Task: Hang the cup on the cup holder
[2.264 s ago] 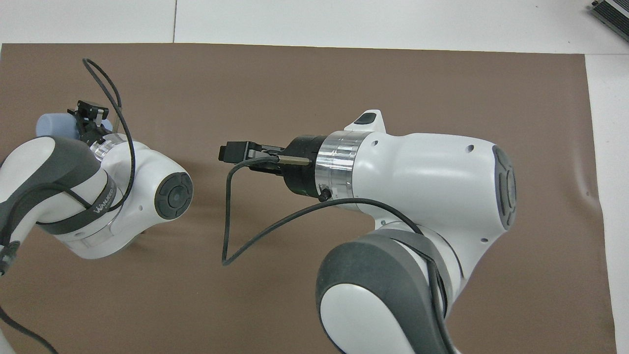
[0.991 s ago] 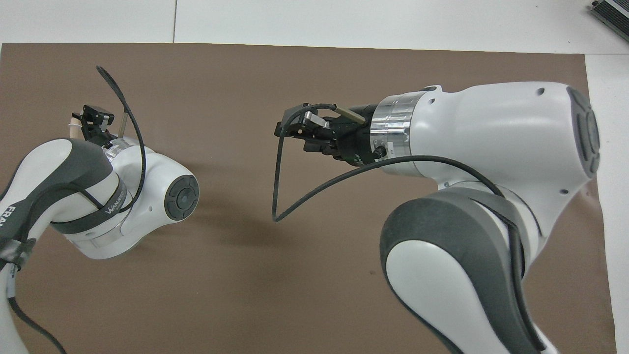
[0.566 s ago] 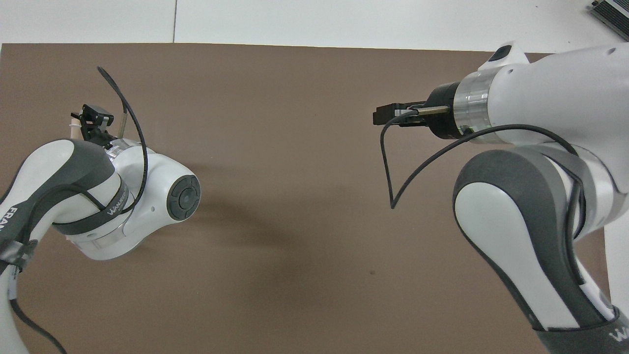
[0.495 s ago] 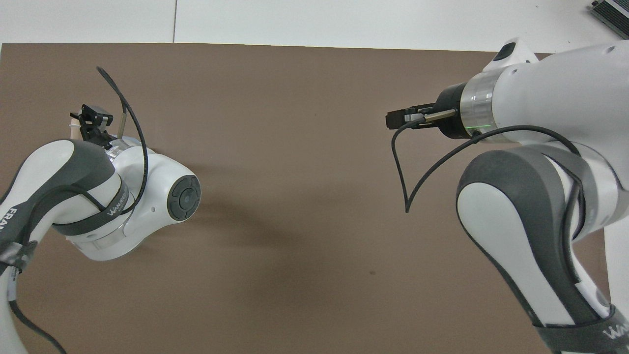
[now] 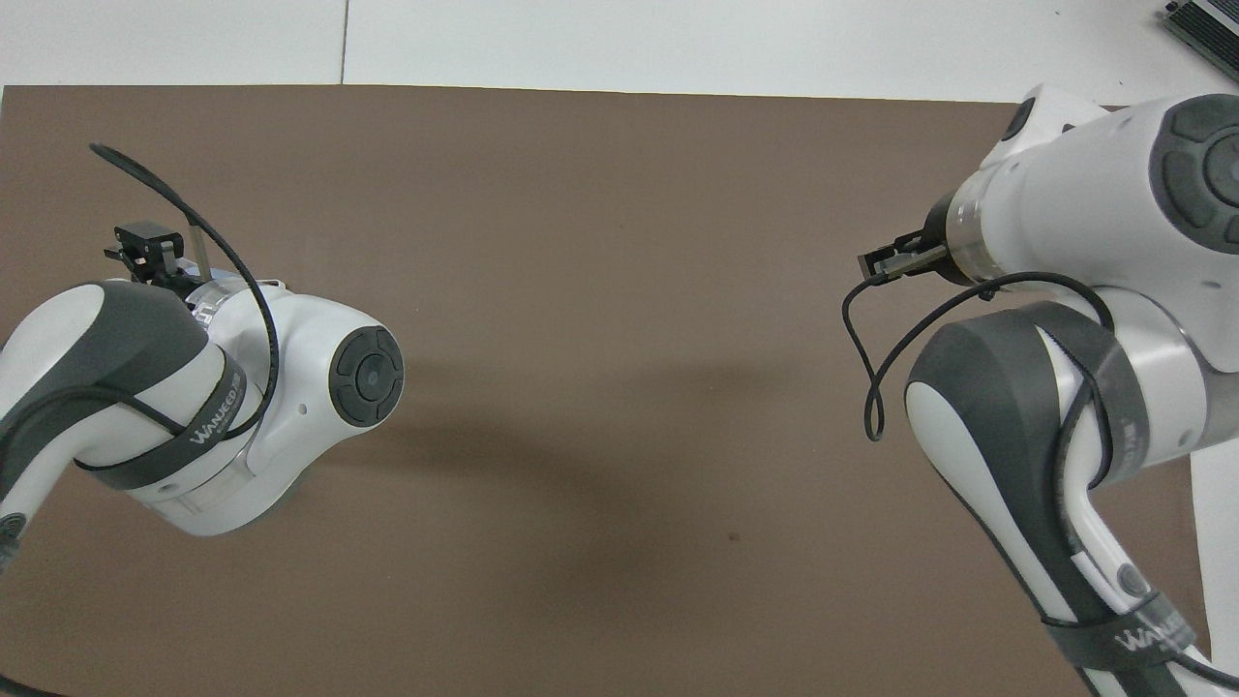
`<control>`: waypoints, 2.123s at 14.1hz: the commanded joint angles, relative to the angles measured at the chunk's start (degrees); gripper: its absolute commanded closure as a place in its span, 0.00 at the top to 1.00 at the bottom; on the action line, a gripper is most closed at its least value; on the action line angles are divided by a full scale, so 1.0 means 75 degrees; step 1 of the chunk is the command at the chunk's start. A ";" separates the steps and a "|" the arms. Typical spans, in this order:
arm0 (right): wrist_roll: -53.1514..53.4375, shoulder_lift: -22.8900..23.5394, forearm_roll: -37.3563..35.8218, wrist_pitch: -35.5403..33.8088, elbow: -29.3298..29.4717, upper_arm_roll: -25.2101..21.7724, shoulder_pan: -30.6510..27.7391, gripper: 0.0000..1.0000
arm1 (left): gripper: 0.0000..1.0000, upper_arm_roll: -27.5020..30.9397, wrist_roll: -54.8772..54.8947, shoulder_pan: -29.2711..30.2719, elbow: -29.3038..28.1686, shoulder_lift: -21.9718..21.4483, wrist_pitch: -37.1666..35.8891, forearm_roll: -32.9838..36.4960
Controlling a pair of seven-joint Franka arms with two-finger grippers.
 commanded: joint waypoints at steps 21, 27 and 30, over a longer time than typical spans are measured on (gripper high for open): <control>0.1076 -0.0529 0.1057 -0.1795 0.0179 -0.0306 -0.0790 0.87 | 1.00 0.0202 -0.2470 0.2129 0.3874 -0.0385 -0.2530 -0.8157; 0.1064 -0.0552 0.1057 -0.1736 0.0167 -0.0306 -0.0813 1.00 | 1.00 0.0179 -0.2424 0.2352 0.3804 -0.0373 -0.1923 -0.8275; 0.1064 -0.0576 0.1057 -0.1725 0.0179 -0.0317 -0.0848 1.00 | 1.00 0.0179 -0.2447 0.2294 0.3733 -0.0396 -0.1862 -0.8252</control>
